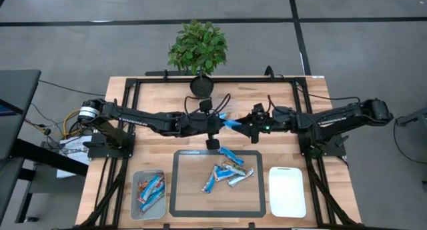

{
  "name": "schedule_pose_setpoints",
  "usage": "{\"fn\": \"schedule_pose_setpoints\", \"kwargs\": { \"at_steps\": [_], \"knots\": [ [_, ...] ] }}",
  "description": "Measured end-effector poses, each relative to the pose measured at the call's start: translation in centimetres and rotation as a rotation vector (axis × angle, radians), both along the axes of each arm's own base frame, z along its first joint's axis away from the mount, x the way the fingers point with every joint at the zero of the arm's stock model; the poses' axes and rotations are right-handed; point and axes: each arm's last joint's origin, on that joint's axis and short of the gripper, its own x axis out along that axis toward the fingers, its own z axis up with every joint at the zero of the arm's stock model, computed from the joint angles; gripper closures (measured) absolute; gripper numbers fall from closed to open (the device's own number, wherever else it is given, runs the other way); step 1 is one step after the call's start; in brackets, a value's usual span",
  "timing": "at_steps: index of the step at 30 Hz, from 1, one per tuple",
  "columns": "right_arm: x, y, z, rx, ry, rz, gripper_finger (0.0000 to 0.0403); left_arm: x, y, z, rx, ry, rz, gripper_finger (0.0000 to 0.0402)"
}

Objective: Pick and place Granola Bars by type
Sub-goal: Put the violet granola bar into the white bin

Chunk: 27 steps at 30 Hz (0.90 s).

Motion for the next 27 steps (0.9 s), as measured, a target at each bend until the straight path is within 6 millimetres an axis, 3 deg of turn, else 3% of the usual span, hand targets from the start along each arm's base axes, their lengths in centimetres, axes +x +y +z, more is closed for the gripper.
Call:
{"fn": "schedule_pose_setpoints", "kwargs": {
  "at_steps": [9, 14, 22, 27],
  "knots": [
    [-0.01, -0.07, 0.03, 0.000, -0.002, 0.001, 0.0304, 0.03, -0.05, 0.07, 0.008, -0.004, -0.004, 0.0372],
    [-0.01, -0.04, 0.03, 0.001, -0.002, 0.013, 0.0350, 0.10, 0.03, 0.20, 0.009, -0.021, 0.001, 0.0372],
    [-0.03, -0.01, -0.01, -0.016, 0.003, 0.022, 0.0370, 0.08, 0.04, 0.14, 0.024, -0.008, -0.013, 0.0368],
    [-0.07, -0.01, -0.27, -0.019, 0.030, 0.023, 0.0364, -0.06, 0.30, -0.27, -0.015, 0.030, -0.024, 0.0319]
  ]
}}
